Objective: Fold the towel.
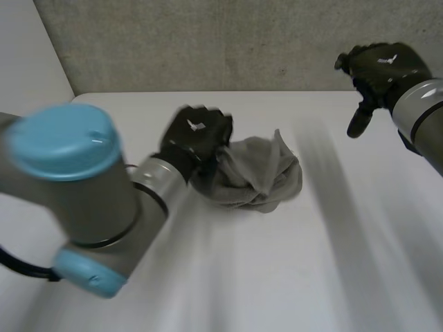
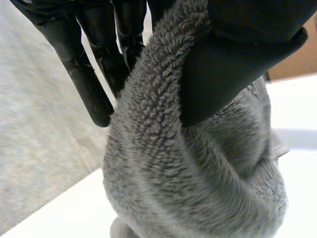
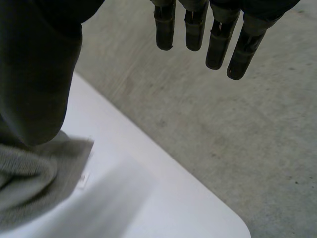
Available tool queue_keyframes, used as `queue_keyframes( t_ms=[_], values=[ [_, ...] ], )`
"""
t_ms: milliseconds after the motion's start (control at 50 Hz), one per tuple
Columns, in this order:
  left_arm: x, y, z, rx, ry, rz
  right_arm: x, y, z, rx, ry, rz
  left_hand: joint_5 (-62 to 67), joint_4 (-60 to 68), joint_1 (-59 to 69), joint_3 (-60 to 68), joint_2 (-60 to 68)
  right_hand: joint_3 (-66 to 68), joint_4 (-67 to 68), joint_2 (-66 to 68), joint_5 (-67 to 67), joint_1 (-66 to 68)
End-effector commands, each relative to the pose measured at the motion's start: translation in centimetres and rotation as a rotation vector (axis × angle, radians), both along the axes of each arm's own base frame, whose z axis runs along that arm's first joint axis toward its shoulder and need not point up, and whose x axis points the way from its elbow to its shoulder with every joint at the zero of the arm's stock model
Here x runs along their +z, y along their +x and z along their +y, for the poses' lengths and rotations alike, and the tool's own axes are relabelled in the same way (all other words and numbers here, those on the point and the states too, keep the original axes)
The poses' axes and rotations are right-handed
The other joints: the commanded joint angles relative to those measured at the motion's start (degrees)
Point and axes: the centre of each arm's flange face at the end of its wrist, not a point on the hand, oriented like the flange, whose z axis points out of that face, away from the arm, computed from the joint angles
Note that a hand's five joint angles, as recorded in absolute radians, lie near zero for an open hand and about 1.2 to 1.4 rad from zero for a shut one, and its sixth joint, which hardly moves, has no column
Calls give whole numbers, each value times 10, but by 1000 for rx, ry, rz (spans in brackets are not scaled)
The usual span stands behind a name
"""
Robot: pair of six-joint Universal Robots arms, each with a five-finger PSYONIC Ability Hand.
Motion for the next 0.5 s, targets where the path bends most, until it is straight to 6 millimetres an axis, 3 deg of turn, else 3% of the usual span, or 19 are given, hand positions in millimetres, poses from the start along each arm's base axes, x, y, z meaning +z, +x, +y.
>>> queue_keyframes(
  t_ms=[20, 80, 120, 200, 320, 400, 500],
  values=[
    [12, 39, 33, 48, 130, 184, -31, 9, -4, 76, 51, 157, 122, 104, 131, 104, 111, -44, -58, -50, -41, -33],
    [9, 49, 39, 60, 149, 201, -50, 21, 4, 149, 121, 191, 122, 104, 131, 104, 111, -44, -58, -50, -41, -33],
    [-5, 65, 45, 95, 177, 188, -60, 27, 10, 195, 167, 196, 122, 104, 131, 104, 111, -44, -58, -50, -41, -33],
    [-20, 78, 45, 134, 214, 162, -87, 48, 22, 306, 262, 162, 122, 104, 131, 104, 111, -44, -58, -50, -41, -33],
    [-43, 94, 58, 168, 285, 111, -115, 72, 8, 298, 251, -39, 122, 104, 131, 104, 111, -44, -58, -50, -41, -33],
    [-52, 107, 68, 195, 314, 84, -112, 76, 0, 283, 218, -122, 51, 34, 61, 34, 41, -44, -58, -50, -41, -33],
    [-56, 128, 66, 280, 328, 71, -91, 87, -9, 354, 171, -167, 48, 31, 58, 31, 37, -44, -58, -50, -41, -33]
  ],
)
